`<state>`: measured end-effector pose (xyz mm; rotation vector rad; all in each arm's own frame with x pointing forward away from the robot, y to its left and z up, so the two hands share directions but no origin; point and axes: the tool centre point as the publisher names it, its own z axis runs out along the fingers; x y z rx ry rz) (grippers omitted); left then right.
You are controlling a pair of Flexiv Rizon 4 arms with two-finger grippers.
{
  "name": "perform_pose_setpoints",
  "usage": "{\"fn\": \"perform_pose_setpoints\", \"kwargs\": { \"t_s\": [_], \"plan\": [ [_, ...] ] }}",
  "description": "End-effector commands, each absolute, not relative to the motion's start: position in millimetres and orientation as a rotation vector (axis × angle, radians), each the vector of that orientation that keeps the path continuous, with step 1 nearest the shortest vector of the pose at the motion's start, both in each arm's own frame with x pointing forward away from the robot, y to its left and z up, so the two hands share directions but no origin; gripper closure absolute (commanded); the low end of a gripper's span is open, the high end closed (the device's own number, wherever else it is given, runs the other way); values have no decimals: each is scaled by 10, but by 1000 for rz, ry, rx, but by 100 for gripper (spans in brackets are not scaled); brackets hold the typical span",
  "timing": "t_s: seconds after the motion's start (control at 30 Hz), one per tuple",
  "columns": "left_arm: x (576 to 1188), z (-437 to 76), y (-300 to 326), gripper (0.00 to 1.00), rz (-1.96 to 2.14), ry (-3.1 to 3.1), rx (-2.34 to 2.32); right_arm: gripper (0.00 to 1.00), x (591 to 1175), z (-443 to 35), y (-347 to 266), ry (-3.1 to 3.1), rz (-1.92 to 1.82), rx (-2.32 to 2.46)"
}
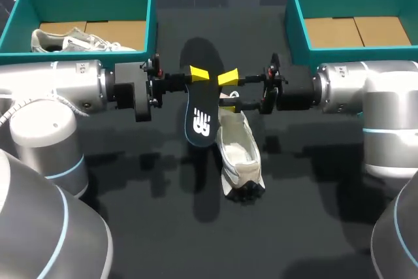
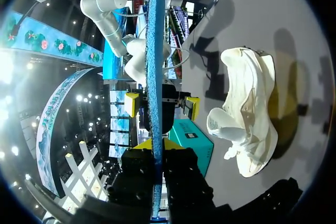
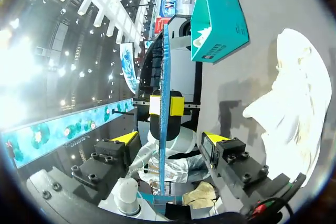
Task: Take the shoe out of the shoebox, open the shoe tongue, remove and reinsert the insole, then place the shoe into the shoebox
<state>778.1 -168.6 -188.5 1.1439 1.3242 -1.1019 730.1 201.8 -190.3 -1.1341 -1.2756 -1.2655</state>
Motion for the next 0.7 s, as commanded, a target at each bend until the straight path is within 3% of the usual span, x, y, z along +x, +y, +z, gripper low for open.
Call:
{"fn": "perform_pose_setpoints", "kwargs": {
  "t_s": [0.03,0.7],
  "plan": [
    [7650,-1806,-1496,100,-1103,1339,1160,0,7250,-1849,1662,-1331,-1270,-1130],
    [7474,-1743,-1375,100,-1085,1361,1225,0,7283,-1856,1528,-1391,-1292,-1094]
  ]
}}
